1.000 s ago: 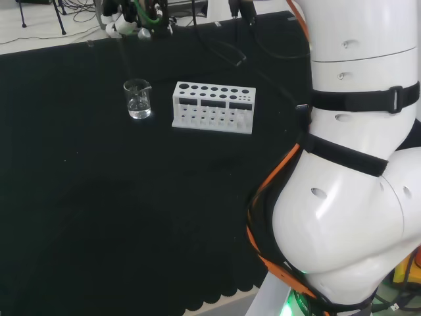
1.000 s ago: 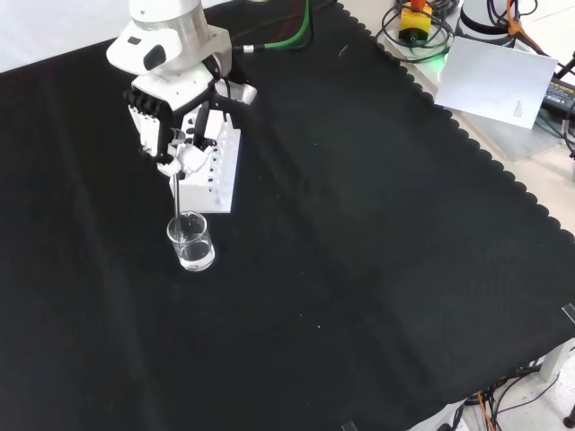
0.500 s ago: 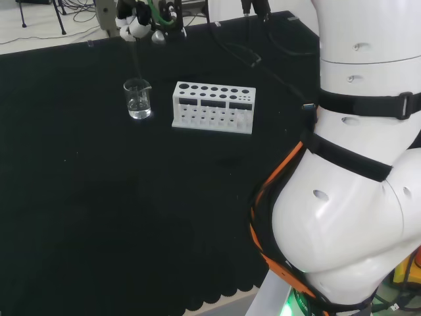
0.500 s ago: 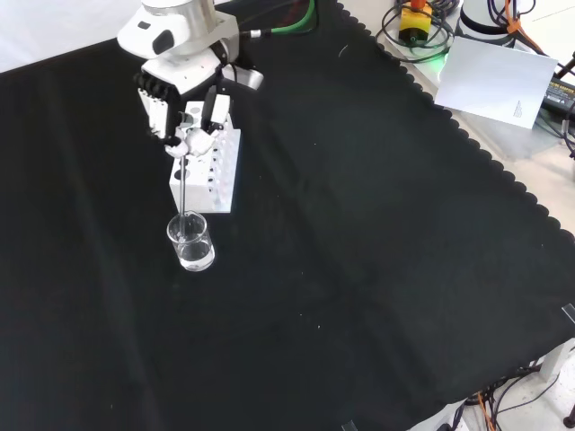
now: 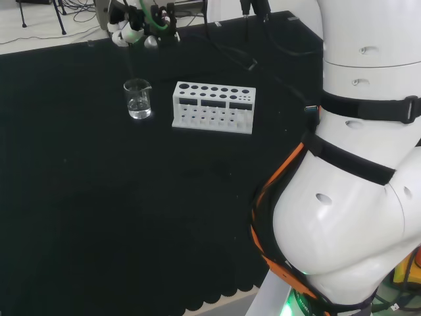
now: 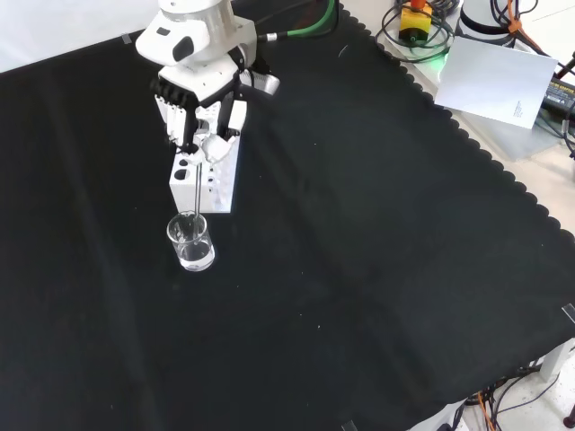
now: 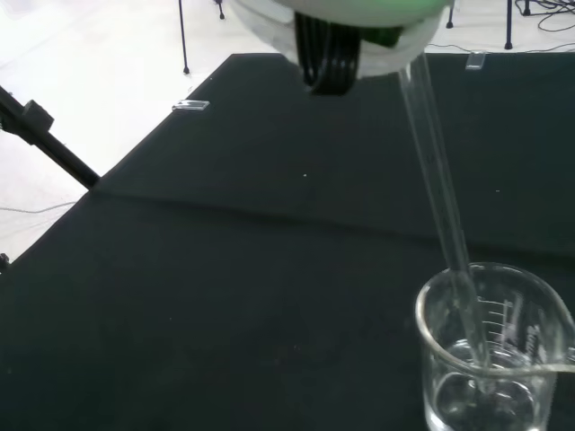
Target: Stir in the beaker to the left of the white test tube rack with the glass rod.
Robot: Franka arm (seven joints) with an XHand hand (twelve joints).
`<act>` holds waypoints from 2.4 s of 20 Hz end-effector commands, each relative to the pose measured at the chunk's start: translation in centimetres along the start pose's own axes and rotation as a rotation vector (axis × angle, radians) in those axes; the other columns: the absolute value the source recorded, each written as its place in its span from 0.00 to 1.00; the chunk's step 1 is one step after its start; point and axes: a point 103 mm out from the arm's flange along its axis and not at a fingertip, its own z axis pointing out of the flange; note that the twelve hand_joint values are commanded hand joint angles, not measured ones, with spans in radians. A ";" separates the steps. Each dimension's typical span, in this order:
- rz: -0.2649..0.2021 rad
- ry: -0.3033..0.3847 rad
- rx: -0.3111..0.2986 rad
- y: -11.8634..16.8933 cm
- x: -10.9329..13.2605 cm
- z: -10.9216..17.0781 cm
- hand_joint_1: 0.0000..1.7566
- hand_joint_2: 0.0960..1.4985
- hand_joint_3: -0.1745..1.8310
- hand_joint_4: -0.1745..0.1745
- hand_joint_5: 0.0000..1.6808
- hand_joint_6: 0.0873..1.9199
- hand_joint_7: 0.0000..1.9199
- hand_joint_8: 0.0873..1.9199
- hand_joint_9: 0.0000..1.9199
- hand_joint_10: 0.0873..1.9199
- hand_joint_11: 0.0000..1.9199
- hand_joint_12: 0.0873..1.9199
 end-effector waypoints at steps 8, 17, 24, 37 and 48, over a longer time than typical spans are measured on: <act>0.000 0.000 -0.006 4.2 0.1 0.1 0.74 0.48 0.37 0.00 0.65 0.31 0.62 0.54 0.85 0.46 0.80 0.44; 0.056 -0.003 -0.009 2.9 -4.4 -0.1 0.74 0.48 0.37 0.00 0.65 0.31 0.62 0.54 0.85 0.46 0.80 0.44; 0.075 0.000 -0.006 0.1 -4.6 -0.2 0.74 0.48 0.37 0.00 0.65 0.31 0.62 0.54 0.85 0.46 0.80 0.45; -0.009 0.032 0.013 1.7 1.3 1.5 0.74 0.48 0.37 0.00 0.65 0.31 0.61 0.55 0.85 0.46 0.80 0.45; 0.033 0.016 -0.006 3.3 -2.9 0.2 0.74 0.48 0.37 0.00 0.65 0.31 0.61 0.55 0.85 0.46 0.81 0.45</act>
